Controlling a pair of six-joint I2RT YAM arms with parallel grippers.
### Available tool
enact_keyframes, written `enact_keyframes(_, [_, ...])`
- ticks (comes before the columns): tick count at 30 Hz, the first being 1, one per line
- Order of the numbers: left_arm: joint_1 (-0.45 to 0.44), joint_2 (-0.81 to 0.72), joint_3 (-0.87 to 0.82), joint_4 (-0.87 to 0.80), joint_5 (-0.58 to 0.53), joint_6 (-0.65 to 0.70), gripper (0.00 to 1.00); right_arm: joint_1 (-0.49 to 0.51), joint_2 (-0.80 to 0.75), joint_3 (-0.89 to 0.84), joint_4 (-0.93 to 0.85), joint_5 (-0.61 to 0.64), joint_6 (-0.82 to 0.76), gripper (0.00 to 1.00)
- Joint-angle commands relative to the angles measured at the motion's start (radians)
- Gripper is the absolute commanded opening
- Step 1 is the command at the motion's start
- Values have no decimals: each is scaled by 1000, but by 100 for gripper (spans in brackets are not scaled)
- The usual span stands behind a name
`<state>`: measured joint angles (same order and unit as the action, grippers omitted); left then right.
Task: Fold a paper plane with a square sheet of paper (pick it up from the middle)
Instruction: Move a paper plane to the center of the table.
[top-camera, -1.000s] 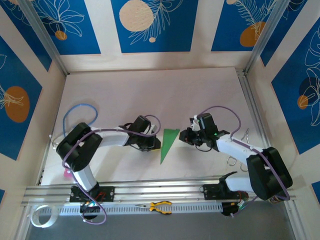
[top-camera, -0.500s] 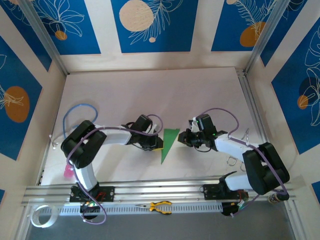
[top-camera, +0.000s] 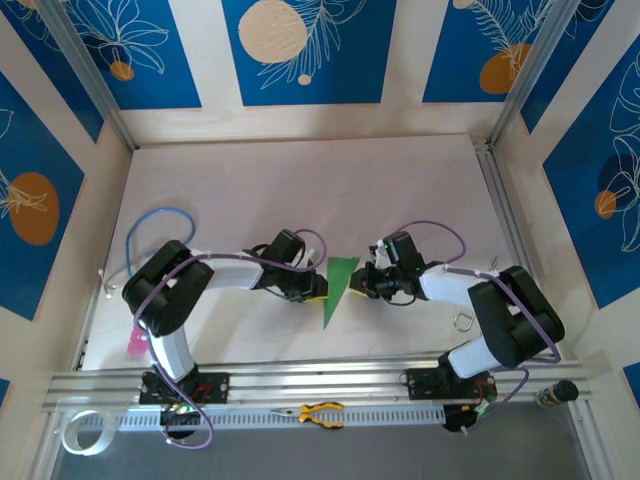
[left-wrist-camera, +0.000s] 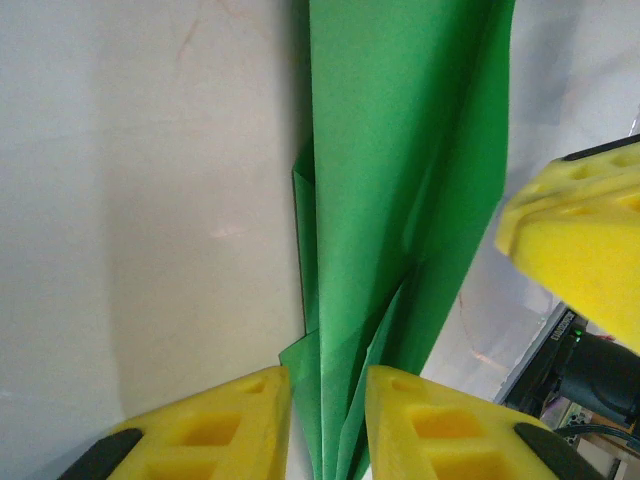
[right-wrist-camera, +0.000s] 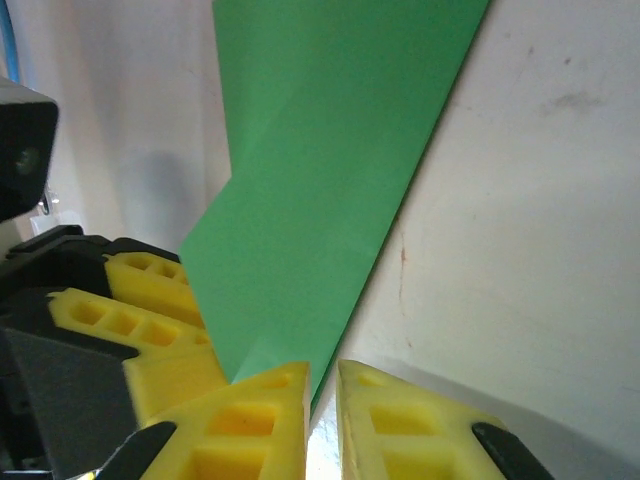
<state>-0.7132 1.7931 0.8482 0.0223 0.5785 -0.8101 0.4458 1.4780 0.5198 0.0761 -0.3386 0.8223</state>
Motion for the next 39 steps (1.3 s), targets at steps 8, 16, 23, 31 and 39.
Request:
enact_keyframes(8, [9, 54, 49, 17, 34, 23, 30, 25, 61, 39, 27, -36, 18, 15])
enact_keyframes(16, [7, 64, 61, -5, 52, 25, 30, 36, 91, 46, 24, -36, 21, 14])
enact_keyframes(23, [-5, 79, 75, 15, 96, -7, 27, 39, 107, 44, 36, -44, 23, 9])
enact_keyframes(31, [-8, 83, 71, 39, 98, -30, 24, 42, 123, 36, 50, -59, 23, 7])
enact_keyframes(39, [-9, 77, 78, 35, 90, -28, 15, 42, 120, 32, 62, -63, 33, 8])
